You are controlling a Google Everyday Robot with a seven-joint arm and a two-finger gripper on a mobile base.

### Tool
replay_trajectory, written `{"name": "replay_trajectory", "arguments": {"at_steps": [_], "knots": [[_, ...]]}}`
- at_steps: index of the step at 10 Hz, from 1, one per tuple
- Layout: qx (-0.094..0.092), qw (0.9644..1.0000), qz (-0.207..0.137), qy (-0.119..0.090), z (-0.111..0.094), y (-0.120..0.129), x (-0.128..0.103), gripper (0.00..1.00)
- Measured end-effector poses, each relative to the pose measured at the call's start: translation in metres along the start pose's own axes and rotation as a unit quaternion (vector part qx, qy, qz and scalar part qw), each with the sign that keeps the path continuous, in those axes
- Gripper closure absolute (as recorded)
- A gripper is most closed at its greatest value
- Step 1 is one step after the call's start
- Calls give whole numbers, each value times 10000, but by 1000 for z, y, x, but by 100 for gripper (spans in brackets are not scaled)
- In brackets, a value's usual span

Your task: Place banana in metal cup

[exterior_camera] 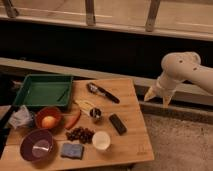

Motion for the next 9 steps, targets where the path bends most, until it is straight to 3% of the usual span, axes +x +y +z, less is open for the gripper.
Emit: {"name": "replay_trajectory", "arguments": {"at_steps": [3, 6, 8, 9], "knots": [[-91, 9990, -420, -111, -3, 21, -11, 35], [-188, 9931, -1137, -200, 3, 86, -8, 35], [-229, 9852, -1685, -200, 9, 140, 1, 35], [-244, 9791, -2008, -200, 13, 169, 5, 35]]}}
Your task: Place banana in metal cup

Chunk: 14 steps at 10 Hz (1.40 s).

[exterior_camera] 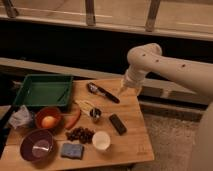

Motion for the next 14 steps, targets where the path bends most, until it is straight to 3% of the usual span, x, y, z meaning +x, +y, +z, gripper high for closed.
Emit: {"name": "replay_trajectory", "arguments": {"at_steps": [2, 9, 11, 14], "knots": [[-130, 9983, -560, 32, 5, 49, -3, 35], [-149, 9980, -606, -51, 5, 51, -3, 35], [-231, 9967, -749, -188, 11, 69, -12, 35], [-471, 9926, -1079, -282, 31, 121, -34, 35]]}}
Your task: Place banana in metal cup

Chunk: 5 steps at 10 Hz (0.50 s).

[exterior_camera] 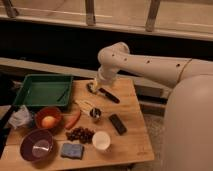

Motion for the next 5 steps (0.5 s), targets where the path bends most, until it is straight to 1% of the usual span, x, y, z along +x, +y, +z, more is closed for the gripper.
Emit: {"name": "replay_trajectory", "arguments": {"at_steps": [2, 3, 4, 5], "knots": [[-237, 9993, -292, -21, 18, 26, -17, 35], [-313, 9987, -396, -14, 24, 35, -21, 35], [-403, 9976, -558, 24, 35, 47, -25, 35], [-452, 9967, -674, 58, 41, 57, -25, 35]]}}
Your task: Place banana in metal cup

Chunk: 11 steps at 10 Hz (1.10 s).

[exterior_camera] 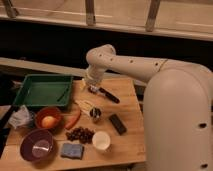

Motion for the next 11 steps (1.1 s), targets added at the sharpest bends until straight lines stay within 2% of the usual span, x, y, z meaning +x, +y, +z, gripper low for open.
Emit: {"name": "replay_trajectory", "arguments": {"at_steps": [6, 9, 11], "knots": [[13, 10000, -9, 12, 2, -1, 2, 35], [-256, 9996, -25, 63, 41, 12, 0, 35], [-448, 9986, -149, 240, 68, 27, -2, 35]]}}
